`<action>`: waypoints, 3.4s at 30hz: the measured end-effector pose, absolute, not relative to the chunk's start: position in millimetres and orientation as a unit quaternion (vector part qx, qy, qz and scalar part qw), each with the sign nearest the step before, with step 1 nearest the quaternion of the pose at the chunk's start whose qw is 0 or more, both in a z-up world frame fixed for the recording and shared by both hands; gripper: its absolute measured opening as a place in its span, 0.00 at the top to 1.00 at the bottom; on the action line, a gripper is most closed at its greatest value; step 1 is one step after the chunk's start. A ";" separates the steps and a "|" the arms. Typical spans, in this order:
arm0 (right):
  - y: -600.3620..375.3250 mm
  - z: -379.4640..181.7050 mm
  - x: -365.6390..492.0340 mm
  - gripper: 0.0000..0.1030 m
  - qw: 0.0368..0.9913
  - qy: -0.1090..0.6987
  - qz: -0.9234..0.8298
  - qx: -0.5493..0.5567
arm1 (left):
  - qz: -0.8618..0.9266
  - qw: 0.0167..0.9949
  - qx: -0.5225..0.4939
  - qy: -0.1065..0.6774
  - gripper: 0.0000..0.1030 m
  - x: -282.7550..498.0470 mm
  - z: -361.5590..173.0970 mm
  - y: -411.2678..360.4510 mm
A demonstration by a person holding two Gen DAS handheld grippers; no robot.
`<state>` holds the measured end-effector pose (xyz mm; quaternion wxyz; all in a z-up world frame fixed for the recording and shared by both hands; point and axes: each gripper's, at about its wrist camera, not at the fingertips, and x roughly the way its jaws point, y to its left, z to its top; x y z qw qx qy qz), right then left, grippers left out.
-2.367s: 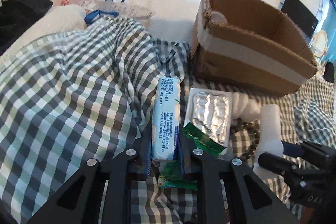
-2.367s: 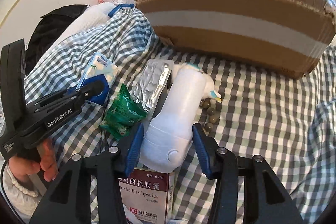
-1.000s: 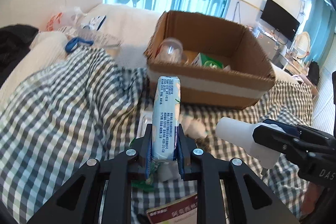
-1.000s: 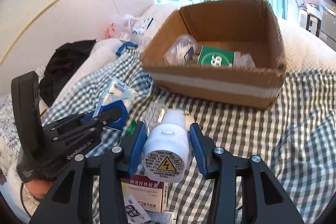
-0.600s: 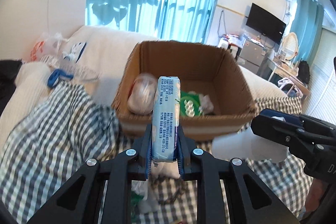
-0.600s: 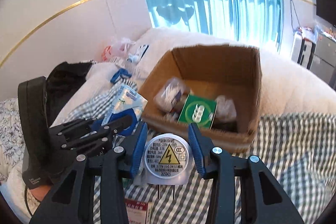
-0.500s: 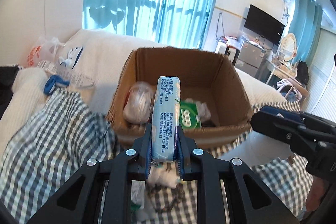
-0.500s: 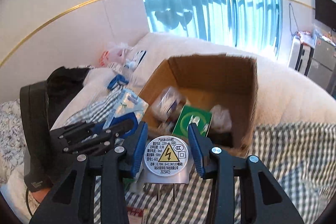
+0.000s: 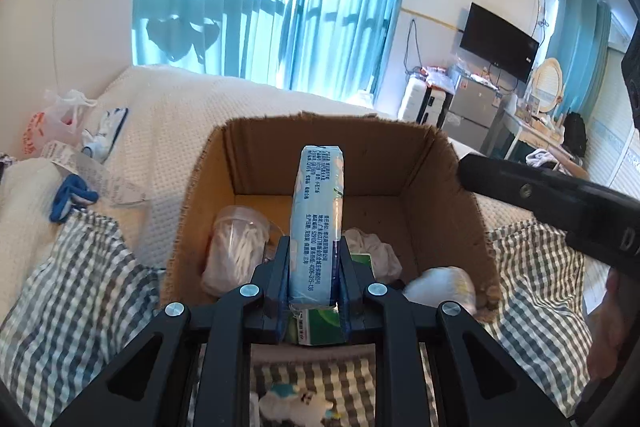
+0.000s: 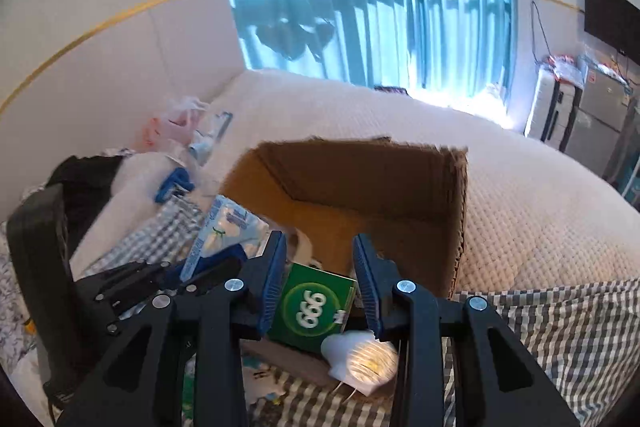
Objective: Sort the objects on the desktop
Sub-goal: 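Open both tools to drop the tissue pack and plug into the box, then move both tools back to the pile of items, then grasp the white sachet with the left tool while the right tool grasps the amoxicillin box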
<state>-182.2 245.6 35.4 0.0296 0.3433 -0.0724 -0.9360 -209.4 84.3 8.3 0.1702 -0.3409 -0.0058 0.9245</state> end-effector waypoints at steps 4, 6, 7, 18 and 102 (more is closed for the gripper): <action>255.5 15.4 -183.1 0.67 0.028 -0.086 -0.934 0.345 | 0.915 0.174 -0.363 -0.003 0.81 -229.5 -11.7 97.7; 259.9 10.8 -181.2 0.66 0.023 -0.090 -0.934 0.345 | 0.912 0.174 -0.372 0.006 0.78 -235.6 -20.9 102.8; 261.9 9.2 -179.8 0.65 0.023 -0.093 -0.934 0.345 | 0.909 0.172 -0.380 0.012 0.75 -239.0 -26.0 105.2; 251.8 22.3 -119.4 0.35 0.024 -0.100 -0.943 0.315 | 0.917 0.132 -0.376 0.005 0.09 -207.9 -6.0 67.7; 124.0 -202.7 -47.3 0.23 0.181 -0.158 -0.771 0.590 | 0.835 0.111 -0.540 -0.008 0.92 -30.1 -154.3 -31.1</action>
